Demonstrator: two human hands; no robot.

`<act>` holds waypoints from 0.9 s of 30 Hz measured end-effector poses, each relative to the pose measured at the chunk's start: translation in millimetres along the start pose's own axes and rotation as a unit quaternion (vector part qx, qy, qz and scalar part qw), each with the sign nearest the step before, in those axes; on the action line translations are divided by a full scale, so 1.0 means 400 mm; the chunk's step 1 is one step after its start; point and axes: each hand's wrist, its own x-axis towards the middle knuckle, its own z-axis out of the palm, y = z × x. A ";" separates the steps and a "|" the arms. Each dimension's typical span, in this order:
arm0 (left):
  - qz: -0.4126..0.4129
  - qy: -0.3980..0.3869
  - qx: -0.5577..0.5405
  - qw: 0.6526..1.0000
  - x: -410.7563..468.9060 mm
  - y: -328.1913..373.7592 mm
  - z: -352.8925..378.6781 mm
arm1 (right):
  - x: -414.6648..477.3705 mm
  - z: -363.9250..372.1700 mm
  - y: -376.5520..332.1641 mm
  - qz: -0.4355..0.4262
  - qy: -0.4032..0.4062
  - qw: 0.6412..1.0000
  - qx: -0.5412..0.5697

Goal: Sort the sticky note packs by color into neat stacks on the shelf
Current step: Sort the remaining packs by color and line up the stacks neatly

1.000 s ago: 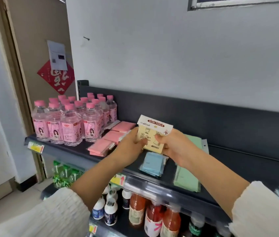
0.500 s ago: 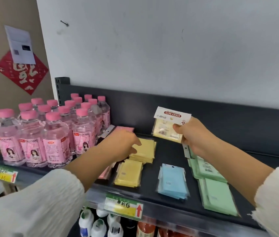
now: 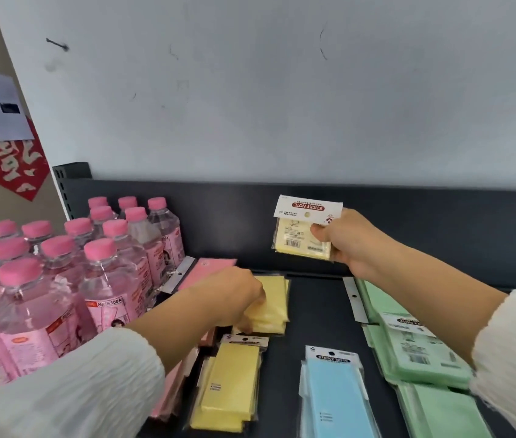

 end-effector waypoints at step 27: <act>-0.074 0.000 -0.099 0.992 -0.070 -0.118 0.042 | -0.076 0.224 0.128 0.260 -0.075 0.962 -0.046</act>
